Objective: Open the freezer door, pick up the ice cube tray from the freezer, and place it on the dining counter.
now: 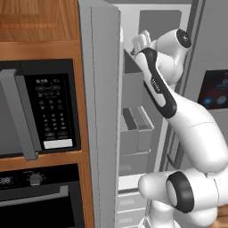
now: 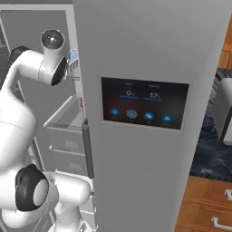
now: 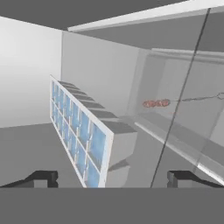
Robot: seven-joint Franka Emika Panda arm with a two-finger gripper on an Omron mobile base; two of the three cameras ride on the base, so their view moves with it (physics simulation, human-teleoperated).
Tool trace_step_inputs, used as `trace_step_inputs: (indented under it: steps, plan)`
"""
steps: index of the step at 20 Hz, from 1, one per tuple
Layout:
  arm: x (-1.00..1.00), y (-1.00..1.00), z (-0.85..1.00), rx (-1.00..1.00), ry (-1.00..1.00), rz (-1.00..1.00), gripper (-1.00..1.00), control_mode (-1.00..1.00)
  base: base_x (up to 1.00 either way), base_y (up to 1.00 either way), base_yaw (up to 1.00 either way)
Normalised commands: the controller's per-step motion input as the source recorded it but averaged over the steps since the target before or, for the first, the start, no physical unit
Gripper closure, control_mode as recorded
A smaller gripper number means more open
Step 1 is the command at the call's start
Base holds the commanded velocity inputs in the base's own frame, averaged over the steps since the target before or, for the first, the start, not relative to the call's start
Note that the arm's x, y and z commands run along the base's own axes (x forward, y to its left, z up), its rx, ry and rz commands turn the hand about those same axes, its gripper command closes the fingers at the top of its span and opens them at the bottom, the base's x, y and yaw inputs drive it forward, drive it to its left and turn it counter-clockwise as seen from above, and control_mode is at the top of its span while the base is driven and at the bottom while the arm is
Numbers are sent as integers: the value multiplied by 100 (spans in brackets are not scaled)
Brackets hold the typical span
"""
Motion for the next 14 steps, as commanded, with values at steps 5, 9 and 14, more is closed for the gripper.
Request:
trace_step_inputs:
  steps: [5, 9, 14]
  plan:
    - [62, 0, -14, 0, 7, 0, -100, -100, 0, 0, 0]
    - [39, 11, -9, 0, 16, 0, -100, -100, 0, 0, 0]
    - [43, 6, 0, 0, 5, 0, -100, -100, 0, 0, 0]
